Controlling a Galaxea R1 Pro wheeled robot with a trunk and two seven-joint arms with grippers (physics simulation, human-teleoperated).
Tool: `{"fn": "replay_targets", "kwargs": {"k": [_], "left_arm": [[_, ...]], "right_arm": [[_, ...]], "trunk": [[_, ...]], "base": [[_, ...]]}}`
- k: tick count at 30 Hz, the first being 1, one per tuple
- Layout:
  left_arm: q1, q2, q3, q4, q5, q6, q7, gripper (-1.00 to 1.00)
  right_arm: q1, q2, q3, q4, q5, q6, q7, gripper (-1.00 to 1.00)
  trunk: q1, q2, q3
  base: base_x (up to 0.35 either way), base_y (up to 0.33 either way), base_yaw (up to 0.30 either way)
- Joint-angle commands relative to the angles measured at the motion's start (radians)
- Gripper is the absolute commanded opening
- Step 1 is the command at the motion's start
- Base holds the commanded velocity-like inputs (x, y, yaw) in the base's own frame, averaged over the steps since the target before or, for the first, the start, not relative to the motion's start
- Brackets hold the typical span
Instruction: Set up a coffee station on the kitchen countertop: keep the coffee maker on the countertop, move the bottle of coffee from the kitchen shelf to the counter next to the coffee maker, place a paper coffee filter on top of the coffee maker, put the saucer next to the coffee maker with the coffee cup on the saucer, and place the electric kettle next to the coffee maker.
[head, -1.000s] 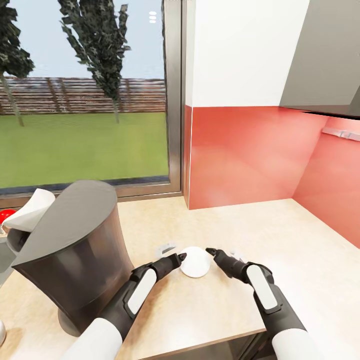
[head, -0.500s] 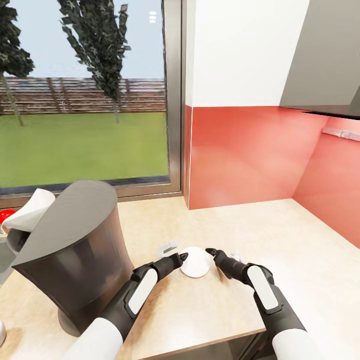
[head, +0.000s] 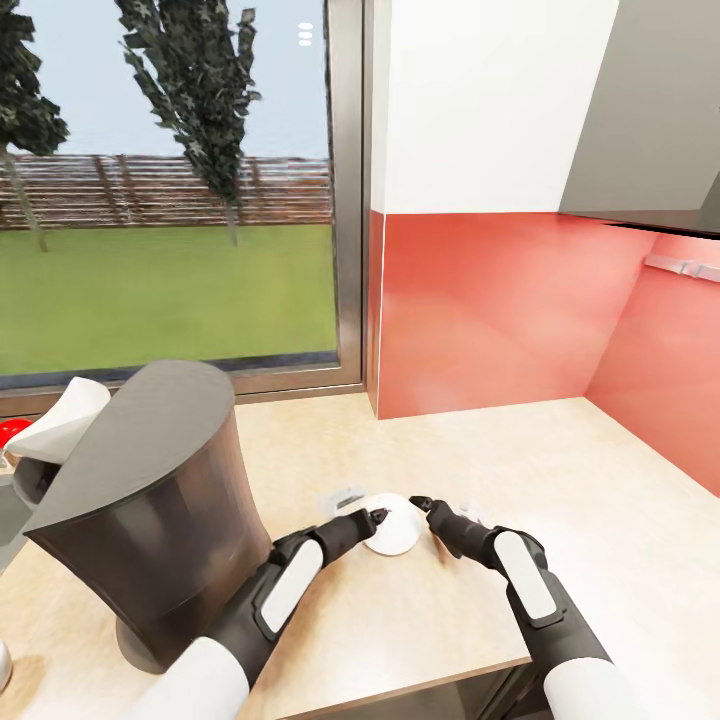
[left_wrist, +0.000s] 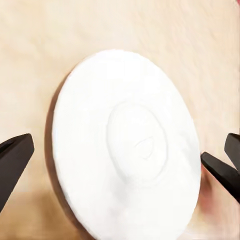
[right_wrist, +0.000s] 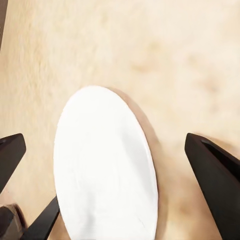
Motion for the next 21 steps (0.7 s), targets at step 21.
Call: {"fn": "replay_targets", "kwargs": {"k": [21], "left_arm": [[0.0, 0.0, -0.064, 0.076, 0.081, 0.004, 0.011, 1.0]], "right_arm": [[-0.001, 0.007, 0.002, 0.001, -0.005, 0.008, -0.01, 1.0]], "trunk": [[0.001, -0.002, -0.003]], "base": [[0.0, 0.0, 0.0]]}}
